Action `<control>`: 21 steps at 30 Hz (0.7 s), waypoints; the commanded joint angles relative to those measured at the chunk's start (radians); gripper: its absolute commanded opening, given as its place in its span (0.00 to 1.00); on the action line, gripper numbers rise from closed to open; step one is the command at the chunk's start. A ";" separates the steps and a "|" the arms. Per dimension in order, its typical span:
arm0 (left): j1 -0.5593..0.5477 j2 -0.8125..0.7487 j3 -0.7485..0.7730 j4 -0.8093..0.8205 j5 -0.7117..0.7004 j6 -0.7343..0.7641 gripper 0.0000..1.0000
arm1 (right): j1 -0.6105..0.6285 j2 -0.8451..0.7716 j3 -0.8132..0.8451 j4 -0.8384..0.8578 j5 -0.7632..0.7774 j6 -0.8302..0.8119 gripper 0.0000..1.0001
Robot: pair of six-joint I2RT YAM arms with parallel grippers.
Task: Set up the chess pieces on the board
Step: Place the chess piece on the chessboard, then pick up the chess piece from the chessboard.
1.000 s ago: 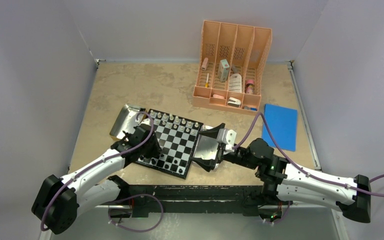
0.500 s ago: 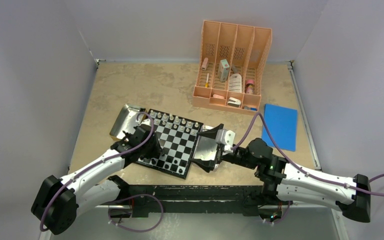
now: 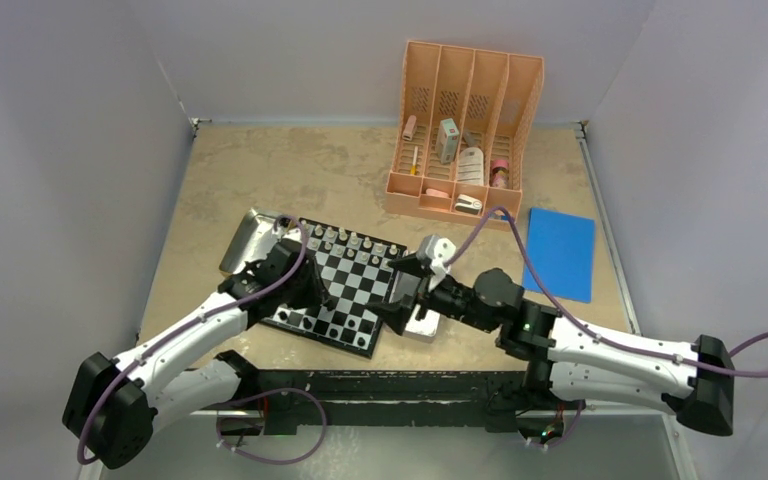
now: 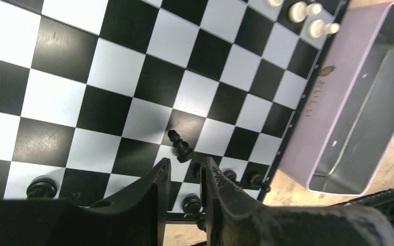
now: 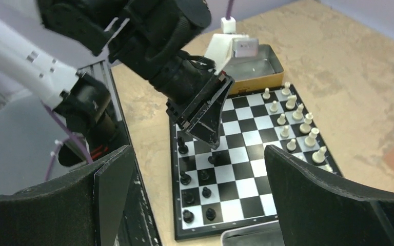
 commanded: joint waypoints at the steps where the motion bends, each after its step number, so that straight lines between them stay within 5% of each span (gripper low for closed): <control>1: -0.001 -0.024 0.112 -0.038 0.003 0.069 0.34 | 0.001 0.115 0.140 -0.028 0.111 0.258 0.99; 4: 0.020 -0.015 0.184 -0.089 0.004 0.105 0.53 | 0.003 0.223 0.208 -0.117 0.106 0.344 0.99; 10: 0.240 -0.098 0.275 -0.089 0.217 0.200 0.69 | 0.002 0.372 0.271 -0.153 0.199 0.429 0.97; 14: 0.420 -0.113 0.321 -0.101 0.347 0.229 0.70 | 0.003 0.435 0.288 -0.151 0.216 0.451 0.68; 18: 0.470 -0.153 0.353 -0.102 0.347 0.199 0.68 | 0.013 0.515 0.307 -0.150 0.237 0.446 0.38; 21: 0.470 -0.209 0.380 -0.101 0.313 0.193 0.67 | 0.036 0.592 0.346 -0.171 0.269 0.444 0.29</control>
